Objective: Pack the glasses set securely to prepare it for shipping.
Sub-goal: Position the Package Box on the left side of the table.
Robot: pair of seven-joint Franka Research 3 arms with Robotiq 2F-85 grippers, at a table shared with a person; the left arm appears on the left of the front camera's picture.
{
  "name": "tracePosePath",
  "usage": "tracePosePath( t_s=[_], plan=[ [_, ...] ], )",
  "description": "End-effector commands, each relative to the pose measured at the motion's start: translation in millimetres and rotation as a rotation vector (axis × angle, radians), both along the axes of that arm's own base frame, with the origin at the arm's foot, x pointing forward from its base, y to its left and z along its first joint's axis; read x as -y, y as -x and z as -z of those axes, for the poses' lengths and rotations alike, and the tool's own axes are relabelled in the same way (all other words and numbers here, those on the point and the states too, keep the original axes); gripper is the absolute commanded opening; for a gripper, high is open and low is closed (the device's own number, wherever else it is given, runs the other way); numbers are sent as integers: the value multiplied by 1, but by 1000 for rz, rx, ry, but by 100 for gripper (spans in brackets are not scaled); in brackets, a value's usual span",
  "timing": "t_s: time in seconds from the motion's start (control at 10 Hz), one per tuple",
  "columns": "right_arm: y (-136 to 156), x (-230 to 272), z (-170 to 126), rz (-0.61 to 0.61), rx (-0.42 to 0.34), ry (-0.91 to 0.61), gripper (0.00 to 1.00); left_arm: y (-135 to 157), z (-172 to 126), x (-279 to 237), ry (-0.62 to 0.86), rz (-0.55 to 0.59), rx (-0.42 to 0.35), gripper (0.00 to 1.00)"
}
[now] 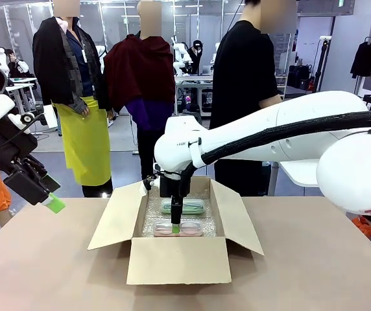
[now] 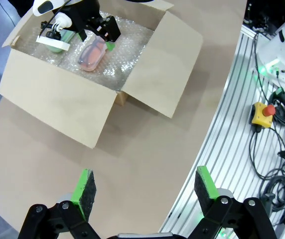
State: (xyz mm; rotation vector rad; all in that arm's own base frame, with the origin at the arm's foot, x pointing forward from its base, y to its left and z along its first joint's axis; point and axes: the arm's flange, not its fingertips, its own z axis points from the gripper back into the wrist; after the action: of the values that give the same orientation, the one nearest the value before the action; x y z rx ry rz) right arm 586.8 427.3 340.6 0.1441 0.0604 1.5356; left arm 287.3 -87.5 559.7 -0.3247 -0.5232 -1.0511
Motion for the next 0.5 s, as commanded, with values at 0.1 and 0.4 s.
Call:
tracePosePath(
  t_s=[0.1,0.4],
  plan=[
    [0,0,0,0,0,0,100,0,0,0,0,0,0,100],
    [24,43,-81,179,77,-58,100,-44,-4,-10,117,-169,-162,100]
  ],
)
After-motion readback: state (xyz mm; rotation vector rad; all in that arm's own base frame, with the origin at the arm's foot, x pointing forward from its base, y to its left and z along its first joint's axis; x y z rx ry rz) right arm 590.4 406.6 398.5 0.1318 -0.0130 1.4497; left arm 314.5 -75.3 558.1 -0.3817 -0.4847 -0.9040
